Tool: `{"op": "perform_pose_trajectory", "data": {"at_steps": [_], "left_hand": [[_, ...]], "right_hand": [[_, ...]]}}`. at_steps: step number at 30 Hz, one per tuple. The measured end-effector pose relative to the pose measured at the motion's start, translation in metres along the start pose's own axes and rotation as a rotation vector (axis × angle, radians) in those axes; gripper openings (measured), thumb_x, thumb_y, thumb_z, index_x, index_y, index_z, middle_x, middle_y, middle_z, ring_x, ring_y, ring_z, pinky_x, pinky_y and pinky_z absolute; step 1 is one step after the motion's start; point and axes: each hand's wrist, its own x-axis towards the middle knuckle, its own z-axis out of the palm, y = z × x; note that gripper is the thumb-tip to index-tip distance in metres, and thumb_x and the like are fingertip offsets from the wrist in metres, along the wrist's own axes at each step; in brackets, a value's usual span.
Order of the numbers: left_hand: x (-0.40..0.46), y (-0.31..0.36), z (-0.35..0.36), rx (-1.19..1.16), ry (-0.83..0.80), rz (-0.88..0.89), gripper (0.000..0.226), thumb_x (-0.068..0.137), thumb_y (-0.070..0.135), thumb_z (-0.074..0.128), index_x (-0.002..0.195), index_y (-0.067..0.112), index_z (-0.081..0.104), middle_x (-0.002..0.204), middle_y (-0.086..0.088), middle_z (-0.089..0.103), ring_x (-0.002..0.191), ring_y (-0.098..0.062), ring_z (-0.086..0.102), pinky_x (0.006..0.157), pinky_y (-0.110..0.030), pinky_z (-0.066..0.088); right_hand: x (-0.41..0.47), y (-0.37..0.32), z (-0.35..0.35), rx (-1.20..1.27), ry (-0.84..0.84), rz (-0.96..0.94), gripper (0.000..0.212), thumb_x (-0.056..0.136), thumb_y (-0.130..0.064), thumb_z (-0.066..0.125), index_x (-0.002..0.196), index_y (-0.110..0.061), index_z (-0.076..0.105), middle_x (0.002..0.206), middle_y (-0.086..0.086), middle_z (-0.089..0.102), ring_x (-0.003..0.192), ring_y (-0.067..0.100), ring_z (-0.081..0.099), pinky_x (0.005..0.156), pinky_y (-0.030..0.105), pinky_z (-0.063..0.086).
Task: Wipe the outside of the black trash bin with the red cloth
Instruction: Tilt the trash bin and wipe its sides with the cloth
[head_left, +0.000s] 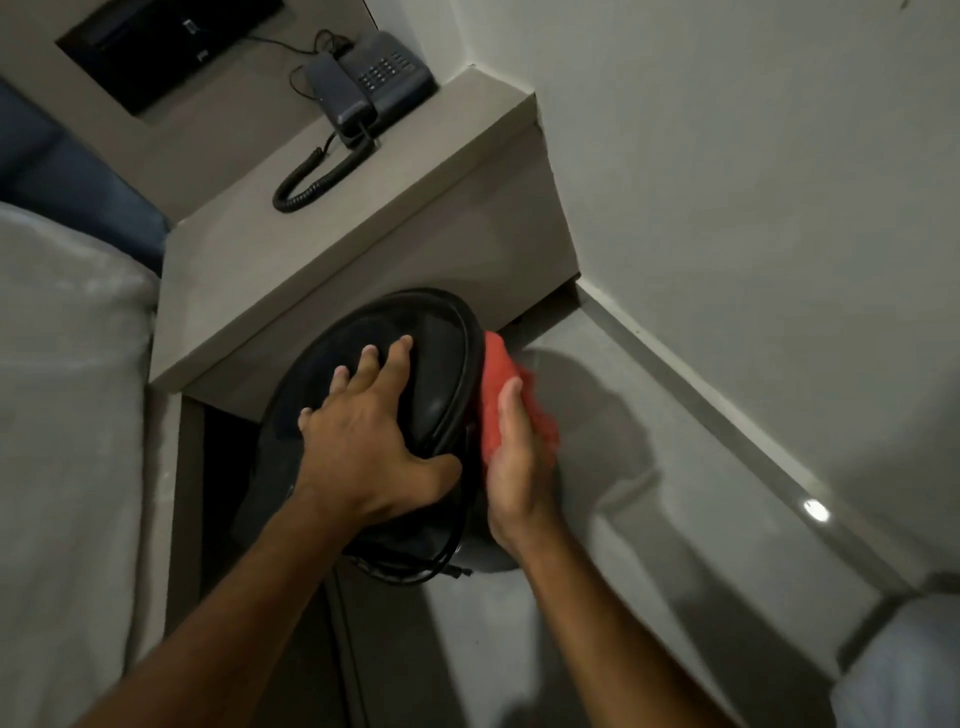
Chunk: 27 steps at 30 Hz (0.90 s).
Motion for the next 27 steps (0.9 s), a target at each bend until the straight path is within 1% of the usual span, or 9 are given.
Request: {"op": "perform_pose_trajectory", "data": {"at_steps": [4, 7, 8, 10, 13, 16, 19, 25, 27], "left_hand": [[-0.003, 0.001, -0.008, -0.063, 0.012, -0.014, 0.121, 0.043, 0.066, 0.054, 0.153, 0.036, 0.012, 0.161, -0.007, 0.024, 0.145, -0.038, 0.022, 0.108, -0.067, 0.028], [-0.005, 0.004, -0.008, -0.067, 0.017, -0.006, 0.120, 0.044, 0.068, 0.053, 0.153, 0.036, 0.013, 0.161, -0.007, 0.024, 0.145, -0.038, 0.022, 0.107, -0.067, 0.028], [-0.006, 0.004, -0.007, -0.062, 0.017, 0.000, 0.120, 0.044, 0.068, 0.052, 0.153, 0.036, 0.013, 0.161, -0.007, 0.024, 0.145, -0.038, 0.023, 0.107, -0.068, 0.028], [-0.004, 0.004, -0.006, -0.059, 0.022, 0.004, 0.120, 0.044, 0.069, 0.052, 0.153, 0.036, 0.014, 0.161, -0.007, 0.025, 0.145, -0.038, 0.023, 0.107, -0.068, 0.027], [-0.005, 0.002, -0.006, -0.052, 0.033, -0.006, 0.122, 0.042, 0.068, 0.053, 0.153, 0.036, 0.015, 0.161, -0.007, 0.025, 0.144, -0.038, 0.024, 0.106, -0.068, 0.029], [-0.009, -0.003, -0.006, -0.071, 0.019, -0.004, 0.123, 0.042, 0.066, 0.053, 0.154, 0.035, 0.012, 0.162, -0.006, 0.022, 0.145, -0.038, 0.021, 0.107, -0.067, 0.028], [-0.016, -0.008, -0.005, -0.086, 0.005, 0.007, 0.123, 0.045, 0.066, 0.054, 0.154, 0.034, 0.009, 0.163, -0.006, 0.017, 0.147, -0.036, 0.016, 0.109, -0.067, 0.026], [-0.031, -0.023, 0.002, -0.104, 0.014, 0.100, 0.121, 0.048, 0.064, 0.055, 0.154, 0.035, 0.004, 0.164, -0.003, 0.009, 0.150, -0.030, 0.005, 0.112, -0.069, 0.016], [-0.041, -0.025, 0.010, -0.070, -0.002, 0.159, 0.122, 0.048, 0.063, 0.056, 0.155, 0.033, 0.005, 0.164, -0.002, 0.005, 0.150, -0.028, -0.001, 0.114, -0.067, 0.008]], "right_hand": [[-0.024, 0.010, -0.010, 0.004, 0.096, 0.022, 0.066, 0.092, -0.076, 0.041, 0.148, -0.042, 0.045, 0.158, -0.007, 0.045, 0.144, 0.009, 0.042, 0.117, 0.035, 0.036], [-0.043, 0.037, -0.046, -0.243, 0.371, 0.334, 0.078, 0.096, -0.071, 0.033, 0.152, -0.017, 0.042, 0.156, 0.018, 0.043, 0.144, 0.035, 0.039, 0.120, 0.042, 0.025], [-0.054, 0.041, -0.047, -0.200, 0.393, 0.463, 0.080, 0.096, -0.070, 0.034, 0.148, -0.010, 0.046, 0.149, 0.026, 0.049, 0.137, 0.044, 0.046, 0.115, 0.045, 0.031], [-0.074, 0.037, -0.031, 0.177, 0.297, 0.651, 0.087, 0.081, -0.082, 0.037, 0.137, -0.019, 0.057, 0.132, 0.023, 0.066, 0.114, 0.045, 0.066, 0.090, 0.052, 0.054], [-0.087, 0.028, 0.008, 0.607, 0.207, 0.730, 0.090, 0.068, -0.089, 0.037, 0.127, -0.026, 0.064, 0.117, 0.012, 0.078, 0.097, 0.031, 0.077, 0.066, 0.045, 0.064], [-0.067, 0.027, 0.012, 0.761, 0.325, 0.716, 0.092, 0.083, -0.084, 0.033, 0.143, -0.018, 0.055, 0.130, 0.019, 0.069, 0.112, 0.036, 0.069, 0.085, 0.050, 0.059], [-0.042, 0.028, -0.010, 0.661, 0.444, 0.755, 0.088, 0.094, -0.078, 0.023, 0.152, -0.015, 0.045, 0.155, 0.021, 0.047, 0.139, 0.040, 0.046, 0.108, 0.053, 0.041], [-0.030, 0.009, -0.015, 0.217, 0.306, 0.551, 0.106, 0.065, -0.093, 0.037, 0.152, -0.032, 0.041, 0.152, 0.010, 0.052, 0.136, 0.033, 0.050, 0.116, 0.058, 0.037], [-0.034, -0.004, -0.013, 0.215, 0.196, 0.460, 0.110, 0.062, -0.093, 0.039, 0.153, -0.032, 0.040, 0.152, 0.010, 0.051, 0.138, 0.031, 0.049, 0.117, 0.057, 0.036]]}}
